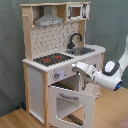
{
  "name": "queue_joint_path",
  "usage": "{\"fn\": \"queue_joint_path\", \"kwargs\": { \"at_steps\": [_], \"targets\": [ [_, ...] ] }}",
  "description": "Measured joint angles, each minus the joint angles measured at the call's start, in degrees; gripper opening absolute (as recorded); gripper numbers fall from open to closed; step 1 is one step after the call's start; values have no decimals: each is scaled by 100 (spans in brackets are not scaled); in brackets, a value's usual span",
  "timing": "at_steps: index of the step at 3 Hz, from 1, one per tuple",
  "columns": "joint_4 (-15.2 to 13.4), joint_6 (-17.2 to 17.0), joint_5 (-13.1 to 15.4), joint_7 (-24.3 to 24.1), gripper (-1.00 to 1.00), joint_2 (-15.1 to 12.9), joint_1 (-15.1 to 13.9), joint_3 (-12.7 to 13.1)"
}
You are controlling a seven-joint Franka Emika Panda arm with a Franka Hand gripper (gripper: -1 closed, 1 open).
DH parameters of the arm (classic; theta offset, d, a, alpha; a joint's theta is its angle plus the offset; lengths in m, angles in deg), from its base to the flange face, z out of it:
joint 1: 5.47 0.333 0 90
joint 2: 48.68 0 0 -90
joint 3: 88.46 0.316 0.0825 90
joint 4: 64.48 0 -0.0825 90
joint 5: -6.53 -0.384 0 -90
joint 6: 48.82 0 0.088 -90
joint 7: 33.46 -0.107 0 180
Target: Play with the kitchen
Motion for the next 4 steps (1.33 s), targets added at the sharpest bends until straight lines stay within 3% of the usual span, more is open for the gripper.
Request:
{"fn": "queue_joint_path", "kwargs": {
  "at_steps": [2, 3, 4],
  "targets": [
    [520, -342, -91, 943, 100, 3, 1, 492],
    [727, -402, -102, 1320, 100, 58, 3, 891],
    [806, -341, -386, 1324, 100, 465, 2, 1244]
  ]
}}
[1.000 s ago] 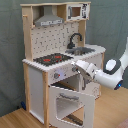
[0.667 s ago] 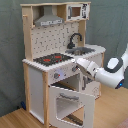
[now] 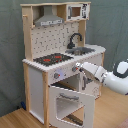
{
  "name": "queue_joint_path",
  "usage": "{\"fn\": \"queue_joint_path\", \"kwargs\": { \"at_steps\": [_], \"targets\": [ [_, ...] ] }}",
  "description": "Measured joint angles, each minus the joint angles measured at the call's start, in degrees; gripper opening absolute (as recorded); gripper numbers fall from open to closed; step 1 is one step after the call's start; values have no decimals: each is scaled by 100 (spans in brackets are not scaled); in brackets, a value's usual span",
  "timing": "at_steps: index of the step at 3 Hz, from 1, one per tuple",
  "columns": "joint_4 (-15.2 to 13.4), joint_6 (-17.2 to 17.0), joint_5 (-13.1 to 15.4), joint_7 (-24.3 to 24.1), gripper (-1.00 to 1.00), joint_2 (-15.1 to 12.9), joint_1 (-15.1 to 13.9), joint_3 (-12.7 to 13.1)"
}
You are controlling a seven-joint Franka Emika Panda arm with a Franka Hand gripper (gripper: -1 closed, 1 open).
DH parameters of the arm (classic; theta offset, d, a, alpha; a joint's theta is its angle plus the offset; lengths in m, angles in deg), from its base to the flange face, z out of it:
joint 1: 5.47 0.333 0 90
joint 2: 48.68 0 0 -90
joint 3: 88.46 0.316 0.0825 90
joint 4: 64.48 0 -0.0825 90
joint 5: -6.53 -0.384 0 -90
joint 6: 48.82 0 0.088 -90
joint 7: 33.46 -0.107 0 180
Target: Play with the kitchen
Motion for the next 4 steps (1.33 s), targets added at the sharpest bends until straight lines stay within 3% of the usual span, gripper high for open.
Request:
{"fn": "queue_joint_path", "kwargs": {
  "at_steps": [4],
  "targets": [
    [1071, 635, -1276, -852, 100, 1814, -141, 405]
  ]
}}
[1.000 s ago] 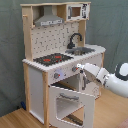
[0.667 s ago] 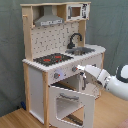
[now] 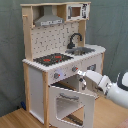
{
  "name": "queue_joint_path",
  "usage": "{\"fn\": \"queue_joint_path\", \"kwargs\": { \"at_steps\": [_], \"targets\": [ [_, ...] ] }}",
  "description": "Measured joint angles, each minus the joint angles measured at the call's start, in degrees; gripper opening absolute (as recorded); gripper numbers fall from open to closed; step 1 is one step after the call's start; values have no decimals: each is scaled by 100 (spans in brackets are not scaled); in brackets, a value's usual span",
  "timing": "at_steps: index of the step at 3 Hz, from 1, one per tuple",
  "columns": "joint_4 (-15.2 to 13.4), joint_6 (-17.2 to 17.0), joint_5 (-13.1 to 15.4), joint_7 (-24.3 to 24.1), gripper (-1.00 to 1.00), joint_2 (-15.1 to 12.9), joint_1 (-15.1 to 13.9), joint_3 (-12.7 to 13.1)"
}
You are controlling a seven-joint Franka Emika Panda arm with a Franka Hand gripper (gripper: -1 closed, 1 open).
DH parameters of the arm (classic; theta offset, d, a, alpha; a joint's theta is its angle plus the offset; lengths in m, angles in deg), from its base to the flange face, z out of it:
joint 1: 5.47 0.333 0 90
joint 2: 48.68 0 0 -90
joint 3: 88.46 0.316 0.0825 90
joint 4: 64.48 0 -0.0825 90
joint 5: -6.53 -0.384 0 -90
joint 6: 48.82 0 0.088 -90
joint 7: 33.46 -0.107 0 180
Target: Play with the kitchen
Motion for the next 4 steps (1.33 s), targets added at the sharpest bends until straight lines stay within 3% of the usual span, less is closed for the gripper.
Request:
{"fn": "queue_joint_path", "kwargs": {
  "at_steps": [4],
  "targets": [
    [831, 353, -1203, -1101, 100, 1507, -421, 541]
  ]
}}
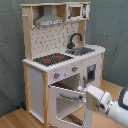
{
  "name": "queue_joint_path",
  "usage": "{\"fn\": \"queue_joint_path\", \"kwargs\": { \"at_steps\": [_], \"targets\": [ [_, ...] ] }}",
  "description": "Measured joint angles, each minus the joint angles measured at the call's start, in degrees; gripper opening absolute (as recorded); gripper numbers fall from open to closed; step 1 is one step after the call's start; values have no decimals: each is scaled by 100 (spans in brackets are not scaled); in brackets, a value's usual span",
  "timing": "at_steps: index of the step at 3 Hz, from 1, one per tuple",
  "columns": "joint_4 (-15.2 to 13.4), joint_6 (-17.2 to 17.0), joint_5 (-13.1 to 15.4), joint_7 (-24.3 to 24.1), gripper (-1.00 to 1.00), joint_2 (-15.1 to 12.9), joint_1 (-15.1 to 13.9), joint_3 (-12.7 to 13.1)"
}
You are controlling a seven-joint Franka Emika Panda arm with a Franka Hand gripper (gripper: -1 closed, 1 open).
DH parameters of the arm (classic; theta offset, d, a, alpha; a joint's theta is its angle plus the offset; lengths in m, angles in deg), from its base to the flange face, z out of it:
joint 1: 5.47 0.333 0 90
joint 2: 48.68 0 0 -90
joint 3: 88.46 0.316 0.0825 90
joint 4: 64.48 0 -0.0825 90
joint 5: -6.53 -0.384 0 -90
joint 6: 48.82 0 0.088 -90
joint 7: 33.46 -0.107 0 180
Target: Play with the kitchen
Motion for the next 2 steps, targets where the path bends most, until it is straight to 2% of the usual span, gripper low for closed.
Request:
{"fn": "queue_joint_path", "kwargs": {
  "at_steps": [2],
  "targets": [
    [447, 84, -540, -738, 100, 649, -313, 351]
  ]
}}
